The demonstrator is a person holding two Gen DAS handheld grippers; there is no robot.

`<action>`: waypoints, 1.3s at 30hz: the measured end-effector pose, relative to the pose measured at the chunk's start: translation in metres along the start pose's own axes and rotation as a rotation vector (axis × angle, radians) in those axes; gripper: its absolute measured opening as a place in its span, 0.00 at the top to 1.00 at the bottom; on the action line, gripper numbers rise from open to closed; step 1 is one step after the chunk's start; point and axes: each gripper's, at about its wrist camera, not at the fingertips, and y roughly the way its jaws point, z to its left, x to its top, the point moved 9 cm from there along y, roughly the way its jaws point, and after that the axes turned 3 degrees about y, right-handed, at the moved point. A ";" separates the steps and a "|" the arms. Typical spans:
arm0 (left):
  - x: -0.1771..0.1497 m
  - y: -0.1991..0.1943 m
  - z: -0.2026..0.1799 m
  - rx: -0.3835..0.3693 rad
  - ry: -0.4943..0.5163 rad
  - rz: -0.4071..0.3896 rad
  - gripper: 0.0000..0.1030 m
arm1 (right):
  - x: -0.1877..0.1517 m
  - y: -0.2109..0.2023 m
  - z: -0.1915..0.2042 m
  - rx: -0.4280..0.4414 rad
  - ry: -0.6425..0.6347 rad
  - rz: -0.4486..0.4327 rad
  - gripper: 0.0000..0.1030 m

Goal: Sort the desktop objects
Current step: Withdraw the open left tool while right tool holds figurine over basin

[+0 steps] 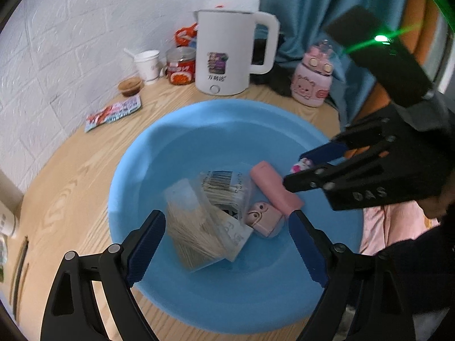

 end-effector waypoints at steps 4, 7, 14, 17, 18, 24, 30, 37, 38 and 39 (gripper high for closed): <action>0.003 -0.015 -0.005 -0.049 0.001 -0.047 0.15 | 0.007 0.005 -0.006 0.002 -0.008 -0.003 0.66; 0.004 -0.031 -0.011 -0.077 0.019 -0.080 0.14 | 0.008 0.005 -0.005 0.002 -0.017 -0.007 0.66; -0.001 -0.062 -0.010 -0.076 0.062 -0.101 0.09 | 0.008 0.003 -0.004 0.000 -0.032 -0.005 0.66; -0.005 -0.065 -0.002 -0.063 0.047 -0.104 0.05 | 0.008 0.007 -0.001 -0.002 -0.039 0.000 0.66; -0.008 -0.063 0.002 -0.060 0.033 -0.097 0.04 | 0.009 0.008 -0.001 -0.003 -0.039 0.001 0.66; -0.019 -0.057 0.011 -0.049 -0.009 -0.076 0.03 | 0.010 0.012 -0.005 -0.016 -0.045 0.007 0.66; -0.018 -0.058 0.009 -0.053 -0.009 -0.085 0.03 | 0.009 0.013 -0.005 -0.013 -0.054 0.007 0.66; -0.017 -0.056 0.010 -0.050 -0.011 -0.083 0.03 | 0.001 0.006 0.002 -0.011 -0.052 0.011 0.66; -0.017 -0.056 0.010 -0.049 -0.011 -0.083 0.03 | 0.000 0.006 0.003 -0.010 -0.053 0.012 0.66; -0.018 -0.056 0.010 -0.050 -0.011 -0.082 0.03 | 0.000 0.007 0.003 -0.010 -0.053 0.012 0.66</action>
